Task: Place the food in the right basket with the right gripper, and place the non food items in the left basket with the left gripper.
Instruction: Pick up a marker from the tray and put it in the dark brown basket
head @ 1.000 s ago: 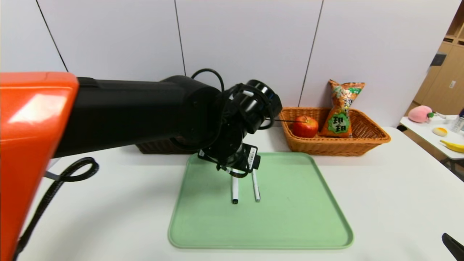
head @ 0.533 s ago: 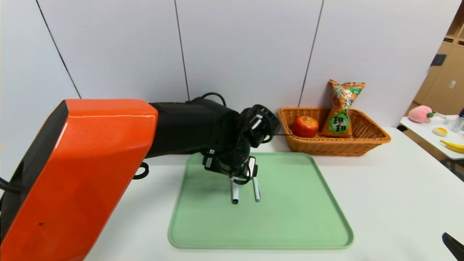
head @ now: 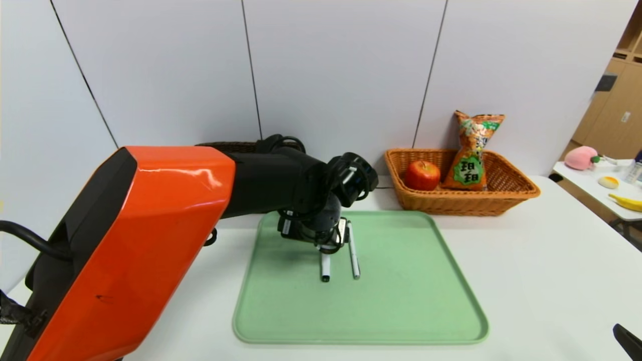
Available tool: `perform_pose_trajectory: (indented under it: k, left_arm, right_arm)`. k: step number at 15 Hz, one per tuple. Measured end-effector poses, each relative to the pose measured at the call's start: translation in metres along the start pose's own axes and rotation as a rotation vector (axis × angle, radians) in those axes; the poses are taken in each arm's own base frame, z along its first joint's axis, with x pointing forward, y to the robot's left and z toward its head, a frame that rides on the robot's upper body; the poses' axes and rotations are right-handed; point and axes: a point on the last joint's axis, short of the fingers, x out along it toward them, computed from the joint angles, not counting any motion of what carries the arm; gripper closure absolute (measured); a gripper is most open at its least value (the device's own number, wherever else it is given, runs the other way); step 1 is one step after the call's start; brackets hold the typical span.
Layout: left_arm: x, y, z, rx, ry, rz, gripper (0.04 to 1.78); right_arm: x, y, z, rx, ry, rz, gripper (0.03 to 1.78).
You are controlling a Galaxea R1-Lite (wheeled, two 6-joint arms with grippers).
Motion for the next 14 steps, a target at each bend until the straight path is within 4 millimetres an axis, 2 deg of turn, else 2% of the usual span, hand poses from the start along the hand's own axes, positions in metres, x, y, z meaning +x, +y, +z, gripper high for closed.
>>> perform_pose_trajectory:
  k: [4,9,12,13,14]
  left_arm:
    - [0.003,-0.001,-0.001,0.001,0.001,0.006,0.13]
    - [0.003,-0.003,-0.002,-0.016,-0.006,0.004,0.79]
    - [-0.001,-0.009,-0.005,-0.01,-0.006,-0.003,1.04]
    - [-0.002,-0.011,-0.007,-0.008,-0.004,-0.008,1.25]
    - [-0.003,-0.014,-0.009,-0.009,-0.004,-0.013,1.64]
  right_arm:
    - [0.0,0.0,0.0,-0.001,-0.002,-0.001,0.11]
    - [-0.001,0.0,0.0,-0.007,-0.01,-0.001,0.11]
    - [-0.003,0.0,0.0,-0.007,-0.017,-0.001,0.11]
    - [-0.003,0.0,0.0,-0.008,-0.021,-0.002,0.11]
    - [-0.004,0.0,0.0,-0.008,-0.023,-0.003,0.11]
